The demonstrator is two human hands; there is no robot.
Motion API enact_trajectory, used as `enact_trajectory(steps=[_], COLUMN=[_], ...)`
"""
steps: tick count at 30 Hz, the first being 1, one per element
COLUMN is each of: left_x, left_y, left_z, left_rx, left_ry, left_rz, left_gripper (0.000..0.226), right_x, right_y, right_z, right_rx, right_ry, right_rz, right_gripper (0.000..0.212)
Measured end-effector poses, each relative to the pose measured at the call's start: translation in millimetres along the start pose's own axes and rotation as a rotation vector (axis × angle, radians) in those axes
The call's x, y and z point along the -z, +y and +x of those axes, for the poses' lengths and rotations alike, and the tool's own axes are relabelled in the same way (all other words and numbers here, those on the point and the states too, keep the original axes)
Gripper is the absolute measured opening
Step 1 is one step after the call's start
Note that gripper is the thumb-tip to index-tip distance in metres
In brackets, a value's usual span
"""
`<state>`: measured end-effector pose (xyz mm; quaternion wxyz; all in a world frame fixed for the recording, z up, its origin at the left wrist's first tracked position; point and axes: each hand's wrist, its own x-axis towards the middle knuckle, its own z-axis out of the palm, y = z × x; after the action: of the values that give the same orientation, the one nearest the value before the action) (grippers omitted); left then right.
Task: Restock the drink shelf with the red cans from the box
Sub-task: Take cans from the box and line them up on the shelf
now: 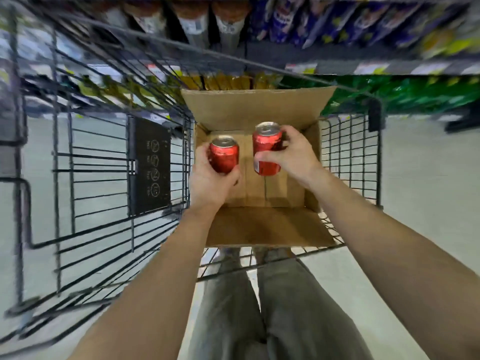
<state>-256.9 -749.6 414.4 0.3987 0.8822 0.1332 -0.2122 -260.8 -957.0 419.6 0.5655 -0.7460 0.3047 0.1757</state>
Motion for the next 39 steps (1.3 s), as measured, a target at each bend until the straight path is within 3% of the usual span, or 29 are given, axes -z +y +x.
enact_trajectory(steps=[4,13,18,20,23,31,39], left_x=[29,94,104,101,91,25,-89], left_y=[31,105,140,157,185,255,312], left_z=[-29,-119,-165,-183,-211,-279,-343], left_rx=[-0.104,-0.518,-0.698,-0.745,-0.811,-0.953,-0.925], left_ry=[-0.008,-0.049,-0.124,-0.16,-0.203,-0.236,-0.205], left_rz=[-0.07,-0.078,-0.063,-0.08,-0.1,-0.117,-0.156], left_gripper=[0.092,0.084,0.081,0.081,0.082,0.076,0.078], right_x=[16,71,109,124,151,248,379], right_y=[-38,-78,-88,-87,-80,-41,7], right_z=[-53,-196,-266,-287,-312,-361,-366], right_rx=[0.094,0.296,0.361,0.358,0.372,0.375,0.412], right_ry=[0.083,0.344,0.456,0.522,0.619,0.71,0.685], right_rz=[-0.019,-0.035,0.032,0.073,0.096,0.128,0.142], right_gripper=[0.074,0.082,0.061,0.061,0.071,0.073,0.078])
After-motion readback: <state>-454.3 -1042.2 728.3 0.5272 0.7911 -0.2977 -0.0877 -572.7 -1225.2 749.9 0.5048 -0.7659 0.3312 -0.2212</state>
